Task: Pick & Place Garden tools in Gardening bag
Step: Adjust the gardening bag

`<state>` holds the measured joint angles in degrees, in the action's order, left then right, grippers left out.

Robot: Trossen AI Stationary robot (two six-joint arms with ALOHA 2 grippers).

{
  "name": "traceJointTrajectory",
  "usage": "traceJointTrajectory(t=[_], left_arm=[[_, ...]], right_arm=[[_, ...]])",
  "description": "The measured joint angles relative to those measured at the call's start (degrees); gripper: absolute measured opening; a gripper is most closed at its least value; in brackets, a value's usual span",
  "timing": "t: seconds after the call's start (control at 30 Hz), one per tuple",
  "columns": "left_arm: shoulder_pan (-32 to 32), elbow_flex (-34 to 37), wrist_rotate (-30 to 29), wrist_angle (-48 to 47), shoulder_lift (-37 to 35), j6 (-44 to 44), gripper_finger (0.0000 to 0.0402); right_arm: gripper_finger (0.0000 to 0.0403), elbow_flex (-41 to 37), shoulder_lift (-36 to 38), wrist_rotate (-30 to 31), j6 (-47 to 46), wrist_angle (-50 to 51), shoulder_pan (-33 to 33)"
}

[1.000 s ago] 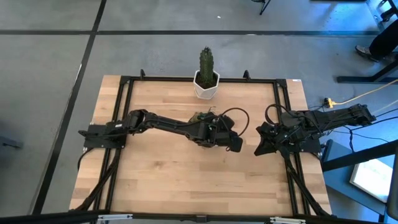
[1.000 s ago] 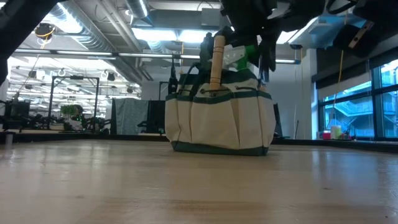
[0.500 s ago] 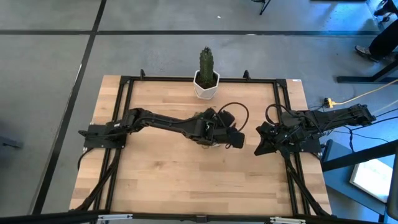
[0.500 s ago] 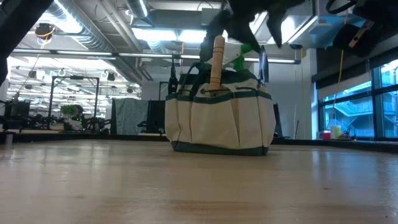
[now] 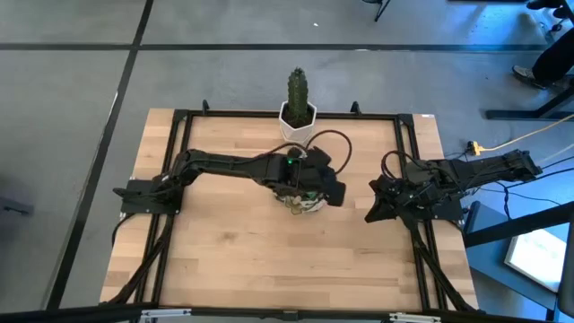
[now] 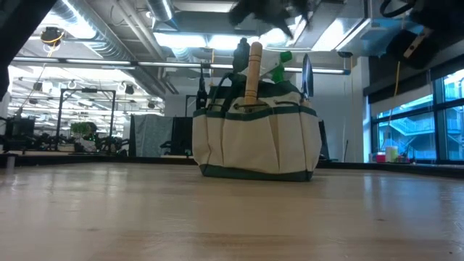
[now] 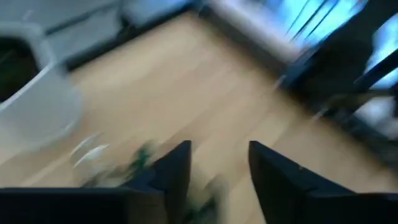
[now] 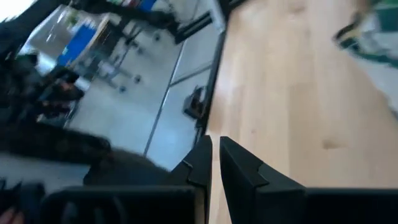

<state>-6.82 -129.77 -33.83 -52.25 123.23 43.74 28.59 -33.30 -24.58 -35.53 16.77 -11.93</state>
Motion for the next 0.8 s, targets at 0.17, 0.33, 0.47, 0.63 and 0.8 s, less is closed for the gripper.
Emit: traceJointTrajectory(t=[0.17, 0.33, 0.47, 0.63, 0.8], left_arm=[[1.8, 0.0, 0.4, -16.5, -1.1, 4.5, 0.0064], [5.7, 0.0, -0.4, -26.3, -2.7, 0.8, 0.0004], [9.9, 0.0, 4.3, -27.2, -3.4, -5.5, 0.0002], [13.4, 0.0, 8.6, -24.5, -4.8, -14.0, 0.0001], [13.7, 0.0, 12.0, -20.0, -7.1, -20.4, 0.0001]], right_arm=[[0.0028, 0.0, -1.0, 7.0, -3.6, -0.3, -0.2], [0.0006, 0.0, -3.7, 15.9, -6.0, -1.3, -2.0], [0.0003, 0.0, -8.3, 22.3, -10.3, -4.7, -3.6], [0.0002, 0.0, -15.0, 27.2, -13.6, -15.1, -6.2], [0.0001, 0.0, -20.0, 32.1, -16.2, -21.8, -8.8]])
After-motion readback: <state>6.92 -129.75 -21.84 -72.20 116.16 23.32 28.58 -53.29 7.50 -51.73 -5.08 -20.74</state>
